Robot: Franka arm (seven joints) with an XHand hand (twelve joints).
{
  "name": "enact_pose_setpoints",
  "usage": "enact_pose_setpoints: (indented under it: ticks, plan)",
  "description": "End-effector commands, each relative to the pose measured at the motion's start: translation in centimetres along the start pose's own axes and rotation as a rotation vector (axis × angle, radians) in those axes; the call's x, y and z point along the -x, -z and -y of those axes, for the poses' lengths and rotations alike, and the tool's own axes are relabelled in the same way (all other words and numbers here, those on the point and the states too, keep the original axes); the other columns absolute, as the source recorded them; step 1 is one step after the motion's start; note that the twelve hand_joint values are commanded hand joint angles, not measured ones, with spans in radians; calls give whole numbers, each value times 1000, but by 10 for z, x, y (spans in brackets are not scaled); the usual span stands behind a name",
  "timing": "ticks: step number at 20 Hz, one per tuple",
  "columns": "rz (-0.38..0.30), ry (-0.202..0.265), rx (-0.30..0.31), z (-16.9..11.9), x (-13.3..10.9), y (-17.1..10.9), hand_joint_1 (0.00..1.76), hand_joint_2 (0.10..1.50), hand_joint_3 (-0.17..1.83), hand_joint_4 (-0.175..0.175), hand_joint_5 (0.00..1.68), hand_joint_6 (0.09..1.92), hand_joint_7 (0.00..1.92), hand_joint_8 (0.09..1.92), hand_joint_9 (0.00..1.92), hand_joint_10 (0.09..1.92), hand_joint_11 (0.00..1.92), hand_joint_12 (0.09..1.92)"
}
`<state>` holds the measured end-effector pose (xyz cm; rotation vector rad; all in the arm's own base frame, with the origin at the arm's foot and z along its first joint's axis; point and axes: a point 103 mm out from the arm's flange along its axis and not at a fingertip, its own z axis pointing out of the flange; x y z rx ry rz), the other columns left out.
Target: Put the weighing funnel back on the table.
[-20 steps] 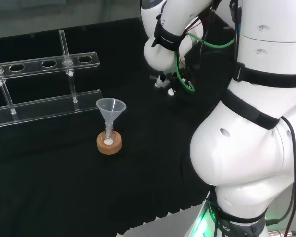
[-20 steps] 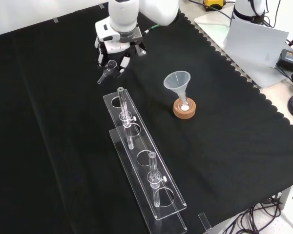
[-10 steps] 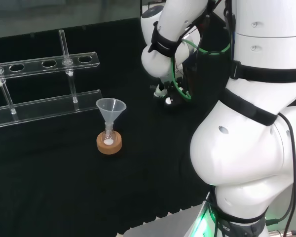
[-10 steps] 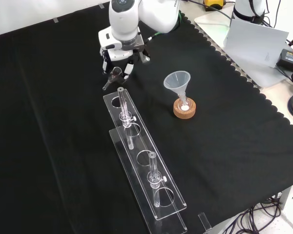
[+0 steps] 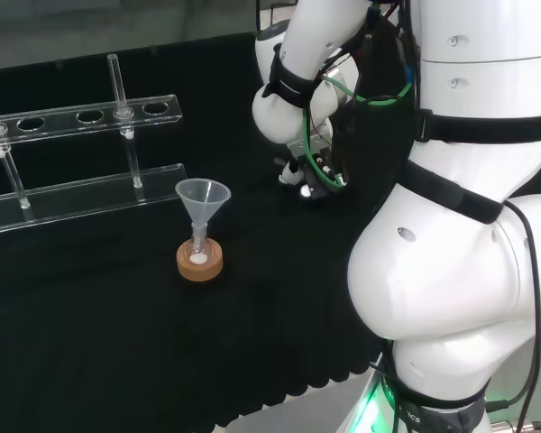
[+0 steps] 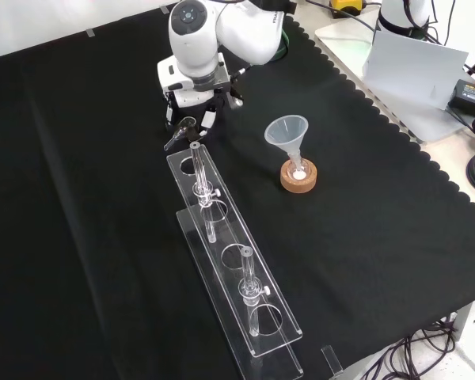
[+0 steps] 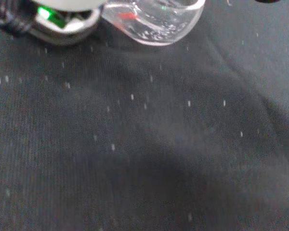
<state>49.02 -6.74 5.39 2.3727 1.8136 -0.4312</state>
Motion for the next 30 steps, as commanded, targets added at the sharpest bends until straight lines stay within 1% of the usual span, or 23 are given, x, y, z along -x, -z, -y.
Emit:
enact_pose_setpoints:
  ticks: [1,2,3,4,5,7,9,11,13,15,17,19,30]
  plan:
    - [30,8,-142,0,0,-11,1157,675,501,147,1568,87,1684,87,1610,87,1250,972]
    - [37,10,-170,0,1,-12,1111,659,497,93,1487,87,1622,87,1579,87,1216,1011]
    - [45,14,-194,0,1,-13,1059,622,541,48,1385,87,1530,87,1526,87,1167,1061]
    - [53,19,-211,1,2,-12,1012,585,593,25,1276,87,1431,87,1453,87,1113,1105]
    - [52,22,-224,2,3,-11,972,556,633,16,1165,87,1344,87,1378,87,1057,1138]
    - [53,32,-235,5,4,-6,899,523,667,19,950,87,1212,87,1239,87,943,1188]
    - [51,39,-227,8,6,2,848,512,668,25,812,87,1133,87,1153,87,854,1219]
    - [44,42,-232,11,9,10,802,510,656,29,735,87,1082,87,1092,87,774,1254]
    - [42,51,-251,12,12,18,743,509,637,37,676,87,1029,87,1016,87,627,1308]
    - [36,55,-247,15,15,27,689,517,602,39,612,87,966,87,936,87,481,1349]
    - [29,60,-238,18,17,36,661,526,571,40,575,87,929,87,893,87,403,1371]
    - [18,60,-222,21,20,45,642,533,550,38,552,87,905,87,872,87,364,1382]
    - [-12,76,-150,34,35,90,583,554,458,26,468,87,836,87,827,87,317,1402]
